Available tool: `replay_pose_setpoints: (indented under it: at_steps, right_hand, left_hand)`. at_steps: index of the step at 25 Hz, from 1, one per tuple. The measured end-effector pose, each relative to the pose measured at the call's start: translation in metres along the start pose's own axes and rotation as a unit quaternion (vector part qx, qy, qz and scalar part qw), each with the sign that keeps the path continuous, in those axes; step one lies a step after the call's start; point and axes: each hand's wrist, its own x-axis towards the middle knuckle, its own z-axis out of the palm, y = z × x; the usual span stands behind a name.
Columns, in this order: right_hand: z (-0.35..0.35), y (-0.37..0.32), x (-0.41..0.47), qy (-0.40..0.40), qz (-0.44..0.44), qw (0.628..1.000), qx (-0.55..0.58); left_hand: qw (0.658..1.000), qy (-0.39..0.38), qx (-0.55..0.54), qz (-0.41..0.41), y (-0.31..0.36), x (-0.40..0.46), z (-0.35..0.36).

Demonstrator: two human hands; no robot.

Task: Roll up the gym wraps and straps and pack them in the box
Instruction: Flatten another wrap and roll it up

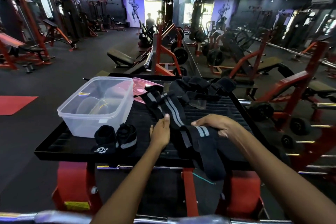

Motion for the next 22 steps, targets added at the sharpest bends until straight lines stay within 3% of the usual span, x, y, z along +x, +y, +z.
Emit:
replay_pose_setpoints:
  at_steps: [4,5,7,8,10,16,22]
  right_hand:
    - [0.014,0.025,-0.015,-0.114,-0.006,0.985,-0.127]
    - [0.015,0.026,-0.013,-0.082,-0.010,0.983,-0.165]
    - [0.016,0.022,0.004,0.083,-0.080,0.970,-0.216]
    - [0.018,0.018,0.015,0.167,-0.126,0.959,-0.189]
    - [0.025,0.010,0.035,0.217,-0.187,0.951,-0.114]
    - [0.033,0.015,0.079,0.136,-0.206,0.967,0.057]
    - [0.016,0.019,0.087,0.038,-0.235,0.967,0.090]
  left_hand:
    - [0.994,0.080,-0.075,-0.015,-0.001,0.004,-0.003]
    - [0.994,0.082,-0.075,-0.017,-0.001,0.005,-0.004]
    - [0.996,0.055,-0.067,-0.024,0.000,0.004,-0.004]
    - [0.997,0.041,-0.064,-0.029,-0.001,0.005,-0.003]
    - [0.997,0.029,-0.060,-0.035,-0.001,0.005,-0.001]
    - [0.988,0.084,-0.111,-0.063,0.005,0.012,-0.004]
    - [0.987,0.058,-0.148,-0.027,-0.001,0.035,0.002]
